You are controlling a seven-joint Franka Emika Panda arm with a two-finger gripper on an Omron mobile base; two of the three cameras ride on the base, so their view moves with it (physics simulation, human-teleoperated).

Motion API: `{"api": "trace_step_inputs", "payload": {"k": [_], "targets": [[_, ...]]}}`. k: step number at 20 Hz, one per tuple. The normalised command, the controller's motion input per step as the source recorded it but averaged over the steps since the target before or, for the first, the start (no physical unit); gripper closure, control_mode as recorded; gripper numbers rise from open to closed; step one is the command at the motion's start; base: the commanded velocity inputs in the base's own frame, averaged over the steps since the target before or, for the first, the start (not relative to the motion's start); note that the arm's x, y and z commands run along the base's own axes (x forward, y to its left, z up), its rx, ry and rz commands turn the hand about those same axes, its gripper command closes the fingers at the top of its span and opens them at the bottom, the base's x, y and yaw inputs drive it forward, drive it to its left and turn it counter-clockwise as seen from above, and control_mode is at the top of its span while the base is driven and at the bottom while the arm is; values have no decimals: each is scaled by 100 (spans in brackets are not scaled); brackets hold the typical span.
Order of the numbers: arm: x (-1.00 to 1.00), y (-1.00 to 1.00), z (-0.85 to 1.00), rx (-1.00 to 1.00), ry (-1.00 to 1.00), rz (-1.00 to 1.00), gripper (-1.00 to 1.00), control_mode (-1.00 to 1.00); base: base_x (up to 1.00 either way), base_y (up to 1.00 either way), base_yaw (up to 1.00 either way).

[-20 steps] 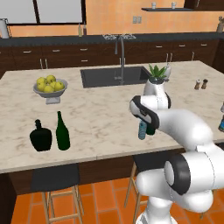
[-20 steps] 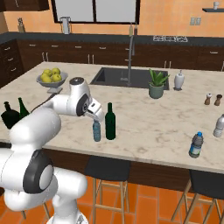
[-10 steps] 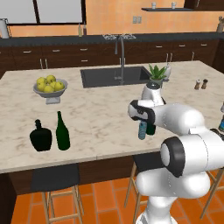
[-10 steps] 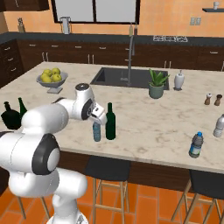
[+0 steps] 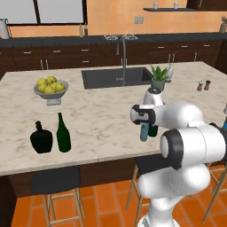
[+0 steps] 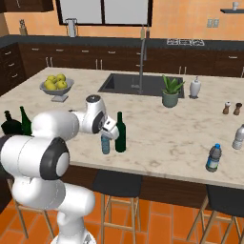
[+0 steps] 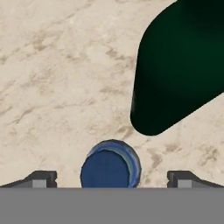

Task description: Move the plastic bottles in the middle to the plastics group, and the glass bottles in the middle to the glass group.

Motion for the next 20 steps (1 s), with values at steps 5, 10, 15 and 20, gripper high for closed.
{"api": "trace_step_inputs", "payload": {"k": [5,10,15,20], "targets": [[12,0,-21,-1,0,-9,-100,-100,0,0,0],[7,0,-20,-1,0,-9,-100,-100,0,0,0],[-19,-3,-34,-1,0,-3,100,-100,0,0,0],[-47,-20,-20,-2,-10,1,100,-100,0,0,0]]}}
